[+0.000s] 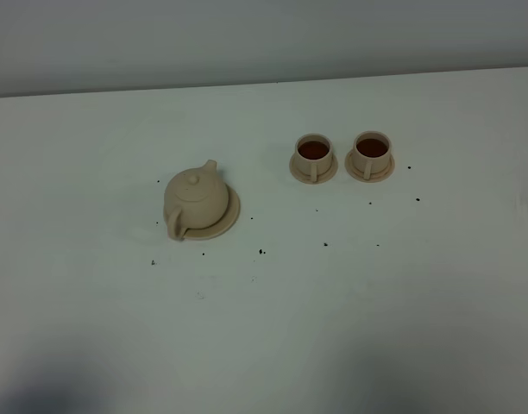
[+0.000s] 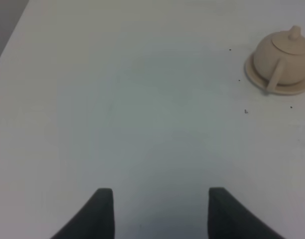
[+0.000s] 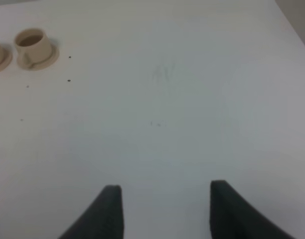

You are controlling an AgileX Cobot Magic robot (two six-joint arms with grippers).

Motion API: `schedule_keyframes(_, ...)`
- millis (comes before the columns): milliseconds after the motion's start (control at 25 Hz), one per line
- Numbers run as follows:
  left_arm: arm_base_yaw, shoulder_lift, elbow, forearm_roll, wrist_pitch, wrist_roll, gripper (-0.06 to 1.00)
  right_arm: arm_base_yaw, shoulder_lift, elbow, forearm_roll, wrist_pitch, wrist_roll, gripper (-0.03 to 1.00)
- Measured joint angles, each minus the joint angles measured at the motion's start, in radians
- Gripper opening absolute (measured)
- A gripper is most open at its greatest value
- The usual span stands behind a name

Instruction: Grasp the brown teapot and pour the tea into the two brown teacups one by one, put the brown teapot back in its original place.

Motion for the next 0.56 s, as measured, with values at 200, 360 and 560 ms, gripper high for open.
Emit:
schedule_keyframes(200, 0.000, 0.000, 0.000, 0.000, 0.000, 0.000, 0.47, 0.000, 0.000, 0.000, 0.000, 0.000, 0.000, 0.42)
schedule_keyframes(360, 0.000, 0.000, 0.000, 0.000, 0.000, 0.000, 0.47, 0.000, 0.000, 0.000, 0.000, 0.000, 0.000, 0.42)
schedule_keyframes(560, 0.000, 0.000, 0.000, 0.000, 0.000, 0.001, 0.47, 0.000, 0.000, 0.000, 0.000, 0.000, 0.000, 0.42)
